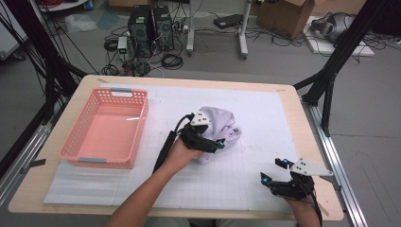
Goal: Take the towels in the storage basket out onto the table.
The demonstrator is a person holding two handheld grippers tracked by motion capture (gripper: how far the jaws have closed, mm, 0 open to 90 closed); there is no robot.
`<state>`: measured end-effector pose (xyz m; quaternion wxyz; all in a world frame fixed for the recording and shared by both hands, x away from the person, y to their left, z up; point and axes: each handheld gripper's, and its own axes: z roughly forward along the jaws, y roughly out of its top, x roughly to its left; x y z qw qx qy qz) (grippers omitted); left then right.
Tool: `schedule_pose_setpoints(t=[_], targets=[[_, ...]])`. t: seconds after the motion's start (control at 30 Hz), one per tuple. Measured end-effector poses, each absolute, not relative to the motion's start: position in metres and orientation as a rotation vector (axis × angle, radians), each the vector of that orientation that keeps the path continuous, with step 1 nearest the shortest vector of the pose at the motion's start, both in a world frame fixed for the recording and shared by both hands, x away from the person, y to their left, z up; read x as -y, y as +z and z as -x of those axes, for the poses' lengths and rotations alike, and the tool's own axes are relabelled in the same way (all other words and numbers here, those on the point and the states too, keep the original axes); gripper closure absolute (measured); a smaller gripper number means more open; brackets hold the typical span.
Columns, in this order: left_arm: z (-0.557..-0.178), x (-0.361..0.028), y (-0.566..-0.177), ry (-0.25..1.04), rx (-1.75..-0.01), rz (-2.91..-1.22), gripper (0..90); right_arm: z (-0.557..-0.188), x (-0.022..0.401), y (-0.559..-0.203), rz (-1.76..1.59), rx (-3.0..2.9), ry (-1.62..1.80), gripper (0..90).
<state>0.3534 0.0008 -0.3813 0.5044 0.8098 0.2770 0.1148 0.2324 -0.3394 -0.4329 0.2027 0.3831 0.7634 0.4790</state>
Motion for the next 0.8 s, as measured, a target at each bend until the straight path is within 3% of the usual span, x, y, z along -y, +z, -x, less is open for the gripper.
schedule_pose_setpoints(t=[0.3,0.8], targets=[[-0.338,-0.069,-0.367,0.426,-0.744,-1.866,21.5,-0.232,0.337,-0.433,-1.068,-2.132,1.335,17.7],[-0.317,-0.129,-0.35,0.457,-0.784,-1.772,21.5,-0.233,0.336,-0.433,-1.078,-2.132,1.33,17.7]])
